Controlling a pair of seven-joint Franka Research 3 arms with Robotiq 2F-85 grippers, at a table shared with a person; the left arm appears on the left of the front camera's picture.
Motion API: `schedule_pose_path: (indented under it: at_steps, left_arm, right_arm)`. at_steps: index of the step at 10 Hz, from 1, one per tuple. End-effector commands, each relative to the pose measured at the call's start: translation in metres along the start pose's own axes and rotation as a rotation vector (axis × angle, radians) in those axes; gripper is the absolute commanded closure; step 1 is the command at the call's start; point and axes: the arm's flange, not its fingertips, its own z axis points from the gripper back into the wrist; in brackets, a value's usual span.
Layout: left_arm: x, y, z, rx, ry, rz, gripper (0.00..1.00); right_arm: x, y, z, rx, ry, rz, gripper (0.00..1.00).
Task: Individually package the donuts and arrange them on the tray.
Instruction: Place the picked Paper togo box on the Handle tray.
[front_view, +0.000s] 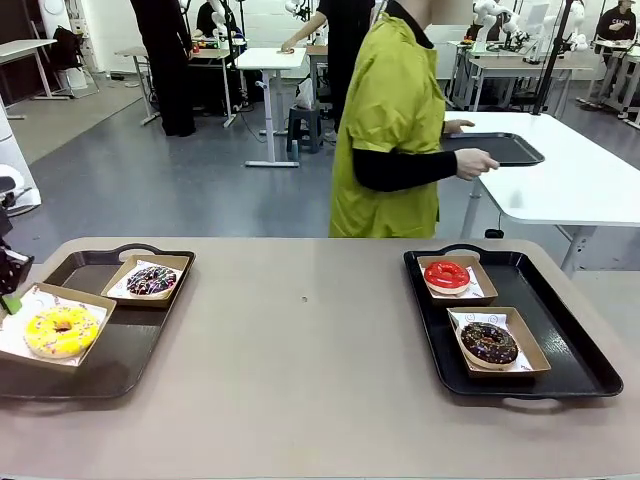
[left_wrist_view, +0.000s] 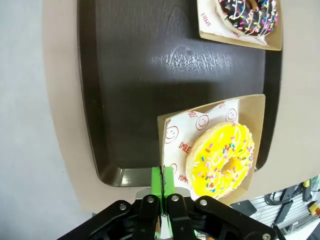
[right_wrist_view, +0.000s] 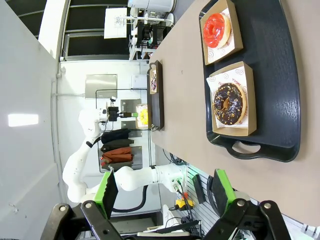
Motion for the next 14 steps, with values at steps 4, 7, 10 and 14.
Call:
schedule_pose_path:
  at_steps: [4, 7, 10, 14]
  left_arm:
    - [0.017, -0.006, -0.028, -0.006, 0.005, 0.013, 0.99]
    - [0.023, -0.01, -0.036, -0.005, 0.02, -0.005, 0.99]
    - [0.026, -0.011, -0.04, -0.008, 0.035, -0.015, 0.44]
    - [0.025, -0.008, -0.035, -0.028, 0.042, -0.022, 0.0]
  right_arm:
    - [-0.001, 0.0, 0.0, 0.013, -0.001, 0.001, 0.0]
    - [-0.001, 0.0, 0.0, 0.013, -0.001, 0.001, 0.0]
    - [-0.001, 0.0, 0.0, 0.013, -0.001, 0.001, 0.0]
    - [-0.001, 0.0, 0.0, 0.013, -0.001, 0.001, 0.0]
